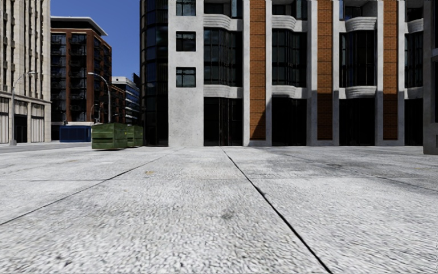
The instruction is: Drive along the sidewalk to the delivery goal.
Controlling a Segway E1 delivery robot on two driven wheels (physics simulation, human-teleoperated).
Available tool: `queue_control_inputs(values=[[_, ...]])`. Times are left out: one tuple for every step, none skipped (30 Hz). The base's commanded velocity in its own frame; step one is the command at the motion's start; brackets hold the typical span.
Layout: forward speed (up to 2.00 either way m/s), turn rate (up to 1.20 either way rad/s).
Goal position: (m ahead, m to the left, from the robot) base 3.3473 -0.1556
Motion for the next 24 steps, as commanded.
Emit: queue_control_inputs(values=[[2.00,0.00],[2.00,0.00],[2.00,0.00],[2.00,0.00],[2.00,0.00],[2.00,0.00],[2.00,0.00],[2.00,0.00],[2.00,0.00],[2.00,0.00],[2.00,0.00],[2.00,-0.19],[2.00,-0.24],[2.00,-0.26],[2.00,-0.26],[2.00,-0.26],[2.00,-0.26],[2.00,-0.26],[2.00,-0.26],[2.00,-0.26],[2.00,-0.26],[2.00,-0.26],[2.00,-0.27],[2.00,-0.27]])
